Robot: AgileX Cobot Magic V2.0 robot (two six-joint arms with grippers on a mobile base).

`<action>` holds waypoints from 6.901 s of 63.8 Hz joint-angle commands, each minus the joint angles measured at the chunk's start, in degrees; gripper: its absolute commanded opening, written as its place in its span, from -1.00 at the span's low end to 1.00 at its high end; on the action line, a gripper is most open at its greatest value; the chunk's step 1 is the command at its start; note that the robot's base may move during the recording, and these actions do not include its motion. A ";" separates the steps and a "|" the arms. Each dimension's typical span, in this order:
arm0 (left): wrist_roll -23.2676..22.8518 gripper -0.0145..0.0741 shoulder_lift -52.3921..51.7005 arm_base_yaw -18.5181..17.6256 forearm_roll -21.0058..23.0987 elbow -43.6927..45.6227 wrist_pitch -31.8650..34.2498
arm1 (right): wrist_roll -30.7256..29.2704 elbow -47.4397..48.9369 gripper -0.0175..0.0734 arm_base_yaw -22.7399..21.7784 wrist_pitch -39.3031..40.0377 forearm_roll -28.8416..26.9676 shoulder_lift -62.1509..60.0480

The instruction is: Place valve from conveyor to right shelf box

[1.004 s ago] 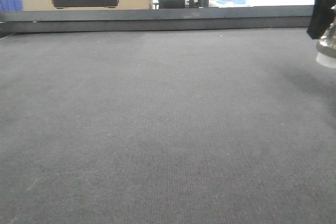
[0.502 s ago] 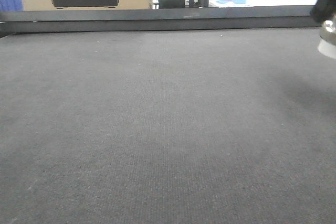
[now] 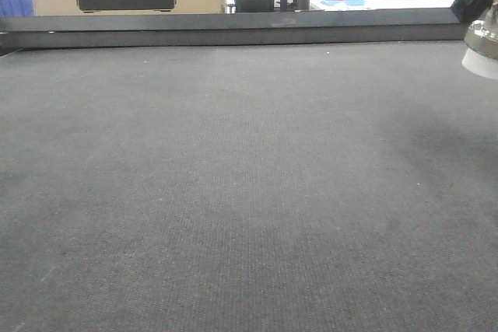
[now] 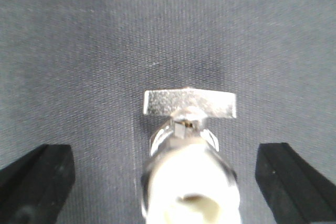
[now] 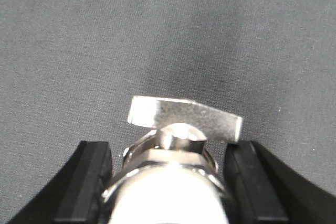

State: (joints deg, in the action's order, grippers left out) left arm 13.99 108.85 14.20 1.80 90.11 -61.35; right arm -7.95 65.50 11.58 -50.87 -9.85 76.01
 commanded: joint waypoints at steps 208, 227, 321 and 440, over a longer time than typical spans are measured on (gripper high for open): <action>-10.14 -0.92 -78.69 -10.24 0.67 -43.15 40.08 | -0.37 -8.25 -0.95 -11.42 19.23 0.60 -36.79; -10.14 -0.92 -78.69 -10.24 0.67 -43.15 40.08 | -0.37 -8.25 -0.95 -11.42 19.23 0.60 -36.79; -10.14 -0.92 -78.69 -10.01 0.67 -43.15 40.18 | -0.37 -8.25 -0.95 -11.42 19.23 0.60 -36.65; -10.14 -0.92 -78.69 -10.01 0.67 -43.15 40.18 | -0.37 -8.25 -0.95 -11.42 19.23 0.60 -36.65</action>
State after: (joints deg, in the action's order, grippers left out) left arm 4.22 30.60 4.27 2.08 46.69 -24.41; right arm -8.01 56.39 0.18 -35.73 -9.28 39.85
